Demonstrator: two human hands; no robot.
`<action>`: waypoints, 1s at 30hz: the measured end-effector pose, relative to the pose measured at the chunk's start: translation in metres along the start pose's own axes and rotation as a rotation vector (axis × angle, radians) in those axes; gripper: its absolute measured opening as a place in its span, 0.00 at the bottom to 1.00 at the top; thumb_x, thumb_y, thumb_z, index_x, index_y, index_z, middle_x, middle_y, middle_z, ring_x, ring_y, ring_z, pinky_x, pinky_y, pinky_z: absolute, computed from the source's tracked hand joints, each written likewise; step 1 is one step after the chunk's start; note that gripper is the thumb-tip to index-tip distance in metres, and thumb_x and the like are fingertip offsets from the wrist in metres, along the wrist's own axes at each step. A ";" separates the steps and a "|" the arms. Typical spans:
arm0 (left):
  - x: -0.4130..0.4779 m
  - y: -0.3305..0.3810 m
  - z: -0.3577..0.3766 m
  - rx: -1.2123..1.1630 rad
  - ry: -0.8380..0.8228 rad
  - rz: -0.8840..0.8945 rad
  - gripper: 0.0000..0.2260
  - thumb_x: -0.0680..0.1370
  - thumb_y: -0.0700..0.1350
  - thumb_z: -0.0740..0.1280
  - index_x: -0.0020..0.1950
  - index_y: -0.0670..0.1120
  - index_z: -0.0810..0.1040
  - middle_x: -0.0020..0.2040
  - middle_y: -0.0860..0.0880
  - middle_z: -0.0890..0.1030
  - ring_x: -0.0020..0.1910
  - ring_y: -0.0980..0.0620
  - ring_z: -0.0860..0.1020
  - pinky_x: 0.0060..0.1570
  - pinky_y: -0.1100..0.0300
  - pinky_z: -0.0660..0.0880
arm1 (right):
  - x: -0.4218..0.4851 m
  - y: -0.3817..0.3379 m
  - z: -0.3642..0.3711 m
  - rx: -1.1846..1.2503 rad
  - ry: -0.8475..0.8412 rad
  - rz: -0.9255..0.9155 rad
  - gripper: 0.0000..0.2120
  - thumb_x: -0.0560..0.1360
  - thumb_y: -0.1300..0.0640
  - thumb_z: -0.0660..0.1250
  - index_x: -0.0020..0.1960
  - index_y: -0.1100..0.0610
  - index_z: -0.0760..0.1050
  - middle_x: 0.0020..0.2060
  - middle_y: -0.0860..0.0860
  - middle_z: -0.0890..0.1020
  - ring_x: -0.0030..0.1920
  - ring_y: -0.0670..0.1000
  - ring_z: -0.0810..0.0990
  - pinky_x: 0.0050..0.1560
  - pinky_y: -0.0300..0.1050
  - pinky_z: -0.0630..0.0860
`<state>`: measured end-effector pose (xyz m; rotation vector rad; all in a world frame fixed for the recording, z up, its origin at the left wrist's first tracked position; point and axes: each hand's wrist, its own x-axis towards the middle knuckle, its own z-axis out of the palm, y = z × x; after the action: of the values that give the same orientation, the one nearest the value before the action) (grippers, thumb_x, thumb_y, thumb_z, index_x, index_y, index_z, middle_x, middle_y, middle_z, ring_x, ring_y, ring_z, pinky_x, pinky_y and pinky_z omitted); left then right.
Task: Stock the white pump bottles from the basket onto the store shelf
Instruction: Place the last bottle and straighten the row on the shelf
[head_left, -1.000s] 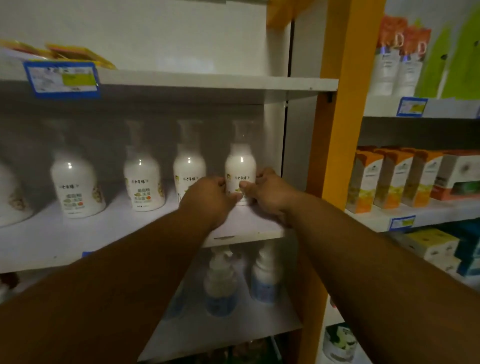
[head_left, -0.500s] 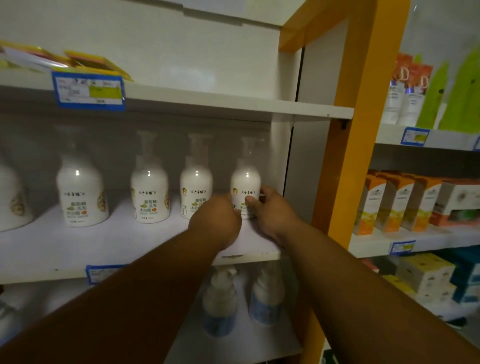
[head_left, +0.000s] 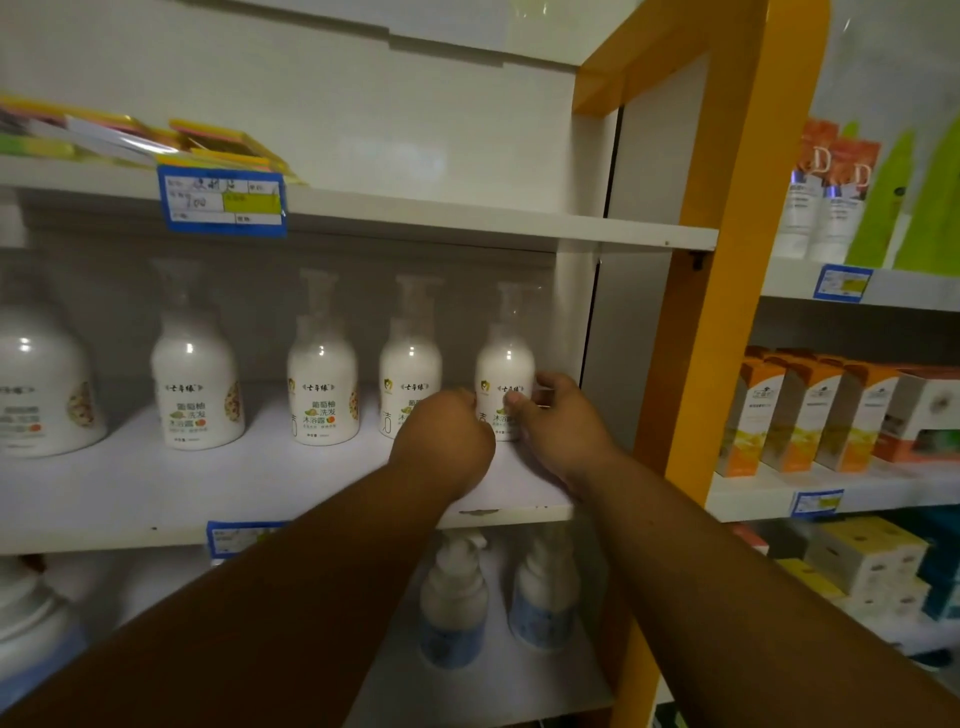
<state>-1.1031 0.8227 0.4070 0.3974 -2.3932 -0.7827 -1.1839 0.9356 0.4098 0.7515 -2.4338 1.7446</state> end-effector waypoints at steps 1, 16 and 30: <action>-0.001 0.000 -0.002 -0.027 -0.008 0.003 0.07 0.78 0.41 0.61 0.45 0.45 0.79 0.45 0.45 0.83 0.46 0.44 0.81 0.46 0.56 0.77 | 0.000 0.000 0.000 0.005 0.019 0.003 0.27 0.79 0.49 0.67 0.75 0.56 0.65 0.66 0.53 0.77 0.63 0.55 0.78 0.64 0.52 0.76; -0.115 -0.130 -0.228 0.097 0.413 0.062 0.08 0.78 0.40 0.64 0.50 0.54 0.78 0.42 0.58 0.82 0.42 0.57 0.80 0.43 0.74 0.71 | -0.071 -0.045 0.002 -0.143 0.289 -0.366 0.02 0.79 0.59 0.66 0.50 0.57 0.75 0.40 0.53 0.77 0.42 0.54 0.77 0.40 0.40 0.72; -0.104 -0.231 -0.300 0.203 0.052 -0.365 0.30 0.79 0.44 0.66 0.79 0.47 0.58 0.72 0.45 0.72 0.66 0.44 0.75 0.59 0.51 0.77 | -0.126 -0.194 0.256 -0.297 -0.517 -0.367 0.26 0.76 0.52 0.71 0.71 0.58 0.70 0.64 0.54 0.79 0.62 0.56 0.79 0.57 0.44 0.73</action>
<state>-0.8155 0.5553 0.4171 0.9451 -2.3889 -0.6716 -0.9330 0.7014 0.4473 1.6400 -2.5275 1.1246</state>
